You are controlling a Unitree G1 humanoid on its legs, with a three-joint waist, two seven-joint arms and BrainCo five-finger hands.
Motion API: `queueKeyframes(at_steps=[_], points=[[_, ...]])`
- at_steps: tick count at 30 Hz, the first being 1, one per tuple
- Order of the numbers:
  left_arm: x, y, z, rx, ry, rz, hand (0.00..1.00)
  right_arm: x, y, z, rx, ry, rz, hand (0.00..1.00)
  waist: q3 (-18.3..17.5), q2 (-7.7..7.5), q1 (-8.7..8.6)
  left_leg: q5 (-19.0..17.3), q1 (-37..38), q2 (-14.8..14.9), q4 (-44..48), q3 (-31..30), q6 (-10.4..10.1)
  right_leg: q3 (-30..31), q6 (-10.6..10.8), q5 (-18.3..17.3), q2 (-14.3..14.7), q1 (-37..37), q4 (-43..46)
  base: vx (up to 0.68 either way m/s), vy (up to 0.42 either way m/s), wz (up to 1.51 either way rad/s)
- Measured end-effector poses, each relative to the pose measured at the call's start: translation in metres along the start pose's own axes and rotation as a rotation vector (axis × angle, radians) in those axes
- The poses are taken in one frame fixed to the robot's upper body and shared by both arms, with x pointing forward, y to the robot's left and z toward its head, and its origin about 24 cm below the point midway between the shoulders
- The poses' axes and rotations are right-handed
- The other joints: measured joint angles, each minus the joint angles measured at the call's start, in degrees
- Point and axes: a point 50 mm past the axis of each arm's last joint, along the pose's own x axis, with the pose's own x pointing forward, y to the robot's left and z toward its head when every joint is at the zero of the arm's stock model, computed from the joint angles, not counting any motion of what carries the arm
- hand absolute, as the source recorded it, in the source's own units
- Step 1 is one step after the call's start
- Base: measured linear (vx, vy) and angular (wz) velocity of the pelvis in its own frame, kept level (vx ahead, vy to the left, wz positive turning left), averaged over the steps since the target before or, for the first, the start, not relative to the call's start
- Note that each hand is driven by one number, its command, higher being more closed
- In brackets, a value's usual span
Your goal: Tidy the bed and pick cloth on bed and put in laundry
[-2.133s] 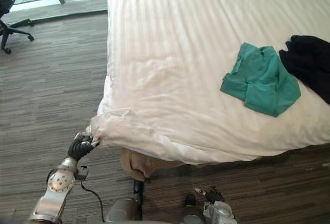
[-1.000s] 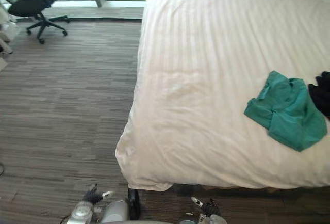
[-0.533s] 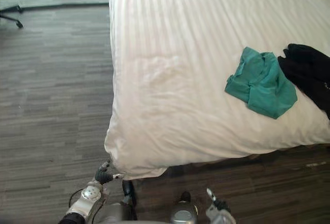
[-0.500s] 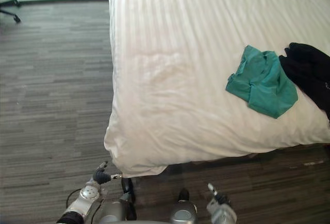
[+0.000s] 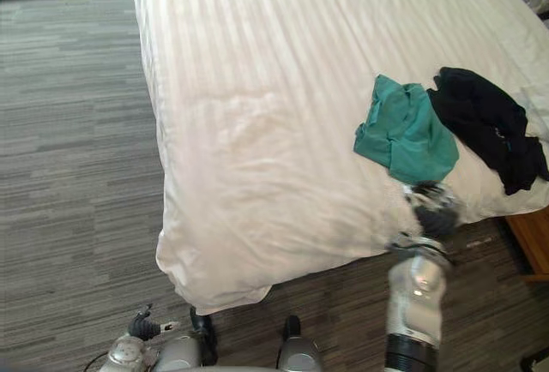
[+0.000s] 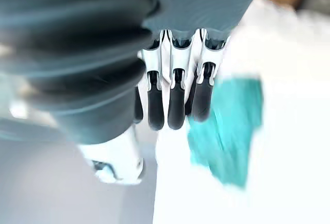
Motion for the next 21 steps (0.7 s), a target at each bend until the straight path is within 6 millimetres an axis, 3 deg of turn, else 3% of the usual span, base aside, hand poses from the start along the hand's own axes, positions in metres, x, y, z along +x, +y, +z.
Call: queueKeyframes(at_steps=[1,5,7,10,13,15,18,21], points=[[0.000,-0.002,0.003,0.005,-0.010,-0.008,0.00,0.000,0.016,0.011,0.014,-0.055,0.094,1.00,0.0,0.69,0.88,0.0,0.4,0.3,-0.1,-0.5,0.0,-0.2,0.0,0.0,0.3,0.7,0.0,0.08,-0.055,0.20],[-0.001,-0.010,0.004,0.028,-0.017,-0.035,0.00,-0.004,0.070,0.018,0.079,-0.098,0.352,1.00,0.0,0.94,2.67,0.0,2.4,0.7,-0.4,-2.8,0.0,-1.6,0.3,-0.2,1.1,3.7,-0.3,0.04,-0.060,0.21],[0.000,-0.011,0.007,0.034,-0.026,-0.038,0.00,-0.011,0.111,0.016,0.130,-0.081,0.535,1.00,0.0,0.96,3.29,0.4,2.6,0.7,-1.3,-3.4,-0.6,-1.9,0.3,-0.3,1.2,3.9,-0.3,-0.01,-0.035,0.15],[0.001,-0.013,0.013,0.047,-0.044,-0.046,0.00,-0.025,0.147,0.005,0.178,-0.009,0.702,1.00,0.4,1.21,4.74,0.9,2.6,0.0,-2.4,-5.2,-0.8,-3.4,0.2,-0.7,1.0,4.3,-0.1,-0.03,-0.006,0.22],[0.001,-0.013,0.013,0.058,-0.048,-0.048,0.00,-0.038,0.165,-0.001,0.225,0.046,0.794,1.00,0.6,1.27,5.98,1.5,2.6,-0.6,-2.9,-7.0,-0.9,-4.9,0.1,-1.7,0.7,4.7,0.7,-0.04,-0.007,0.39],[0.002,-0.010,0.016,0.060,-0.054,-0.035,0.00,-0.043,0.183,0.005,0.282,0.048,0.861,1.00,2.0,1.05,6.09,3.0,1.9,-1.2,-4.1,-8.4,-0.9,-5.4,0.0,-3.4,0.2,4.0,2.0,-0.08,-0.035,0.40],[0.006,-0.005,0.029,0.054,-0.083,-0.007,0.00,-0.047,0.205,0.018,0.341,0.029,0.963,1.00,5.2,0.79,7.22,5.0,-0.4,-1.6,-5.0,-9.5,-1.1,-6.0,0.1,-5.3,0.2,2.0,2.6,-0.12,-0.036,0.18],[0.010,-0.001,0.046,0.041,-0.125,0.021,0.00,-0.052,0.220,0.018,0.350,0.048,1.027,1.00,8.0,1.23,7.70,7.2,-4.2,-1.5,-5.0,-10.8,-1.2,-6.3,0.8,-6.7,0.4,-1.4,3.6,-0.12,-0.038,0.17]])
